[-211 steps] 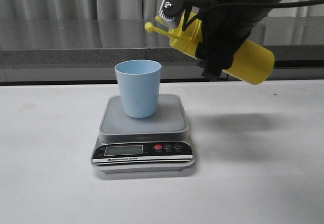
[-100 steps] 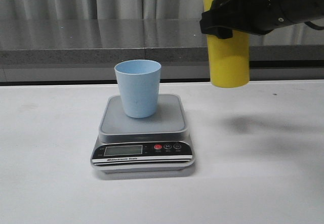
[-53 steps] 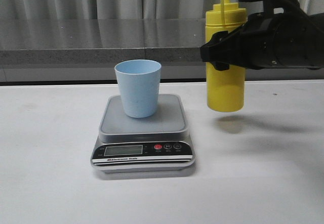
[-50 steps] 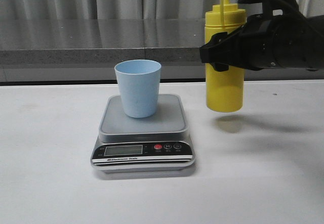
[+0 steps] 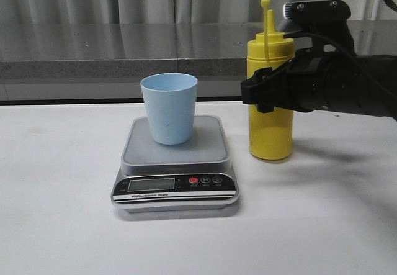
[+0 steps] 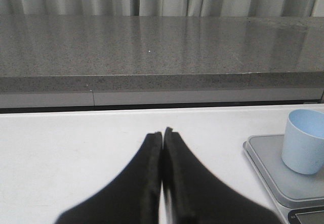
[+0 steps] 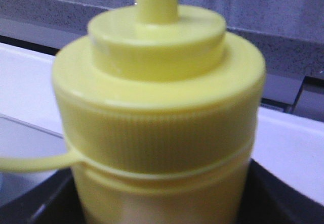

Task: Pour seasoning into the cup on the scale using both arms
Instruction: 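Lower the bottle onto the table beside the scale with the right gripper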

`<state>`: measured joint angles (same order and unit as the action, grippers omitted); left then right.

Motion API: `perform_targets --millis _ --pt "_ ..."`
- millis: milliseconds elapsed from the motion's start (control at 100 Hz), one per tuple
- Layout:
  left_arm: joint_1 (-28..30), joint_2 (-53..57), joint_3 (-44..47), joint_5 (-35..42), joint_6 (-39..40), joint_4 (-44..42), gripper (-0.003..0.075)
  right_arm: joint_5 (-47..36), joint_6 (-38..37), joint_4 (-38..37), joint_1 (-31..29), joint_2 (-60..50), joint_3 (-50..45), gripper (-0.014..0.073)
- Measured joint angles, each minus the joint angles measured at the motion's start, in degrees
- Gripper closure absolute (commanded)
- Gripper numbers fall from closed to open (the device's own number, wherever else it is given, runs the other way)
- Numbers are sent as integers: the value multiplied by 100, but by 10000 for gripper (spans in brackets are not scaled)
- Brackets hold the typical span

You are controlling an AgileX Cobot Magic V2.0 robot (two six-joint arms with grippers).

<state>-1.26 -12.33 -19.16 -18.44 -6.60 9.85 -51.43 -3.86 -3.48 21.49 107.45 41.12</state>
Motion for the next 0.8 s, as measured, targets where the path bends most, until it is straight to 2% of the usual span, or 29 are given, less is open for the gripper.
perform_targets --millis 140,230,300,470,590,800 --pt "0 0 0 0 0 0 740 -82 -96 0 0 32 0 449" --pt "0 0 0 0 0 0 740 -127 -119 0 0 45 -29 409" --pt "0 0 0 0 0 0 740 -215 -128 0 0 45 -86 335" --pt "0 0 0 0 0 0 740 -342 -128 0 0 45 -196 81" --pt "0 0 0 0 0 0 740 -351 -141 0 0 45 -209 -27" --pt "0 0 0 0 0 0 740 -314 -154 0 0 55 -213 -45"
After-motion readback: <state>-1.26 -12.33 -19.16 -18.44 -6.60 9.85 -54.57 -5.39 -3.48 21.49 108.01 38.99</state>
